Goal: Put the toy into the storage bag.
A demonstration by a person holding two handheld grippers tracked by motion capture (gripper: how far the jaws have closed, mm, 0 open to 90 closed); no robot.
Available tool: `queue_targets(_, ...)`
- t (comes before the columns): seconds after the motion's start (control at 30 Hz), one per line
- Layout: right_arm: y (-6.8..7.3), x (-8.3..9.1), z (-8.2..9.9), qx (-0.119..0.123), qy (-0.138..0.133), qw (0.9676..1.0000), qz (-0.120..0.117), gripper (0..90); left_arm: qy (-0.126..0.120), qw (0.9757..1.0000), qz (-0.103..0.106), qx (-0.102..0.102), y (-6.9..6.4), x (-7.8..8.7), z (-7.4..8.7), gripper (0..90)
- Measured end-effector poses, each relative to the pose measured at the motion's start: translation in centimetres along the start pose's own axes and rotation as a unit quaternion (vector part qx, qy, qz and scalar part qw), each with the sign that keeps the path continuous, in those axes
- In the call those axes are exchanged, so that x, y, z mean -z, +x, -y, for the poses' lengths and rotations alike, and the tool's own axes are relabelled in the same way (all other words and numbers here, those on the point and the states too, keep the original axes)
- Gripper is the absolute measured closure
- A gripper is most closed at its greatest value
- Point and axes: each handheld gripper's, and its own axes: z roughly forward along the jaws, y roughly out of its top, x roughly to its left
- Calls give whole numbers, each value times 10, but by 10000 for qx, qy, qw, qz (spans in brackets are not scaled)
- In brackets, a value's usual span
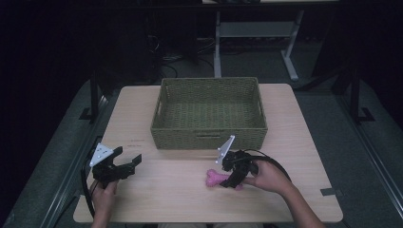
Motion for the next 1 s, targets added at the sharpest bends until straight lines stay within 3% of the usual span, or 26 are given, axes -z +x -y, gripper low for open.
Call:
queue_targets(0.5, 1, -9, -2, 110, 170, 9998, -31, 454, 3, 10000, -2, 4, 0, 0, 0, 139)
queue_targets(1.0, 3, -13, -2, 261, 289, 9992, 123, 524, 6, 10000, -8, 7, 1, 0, 0, 138)
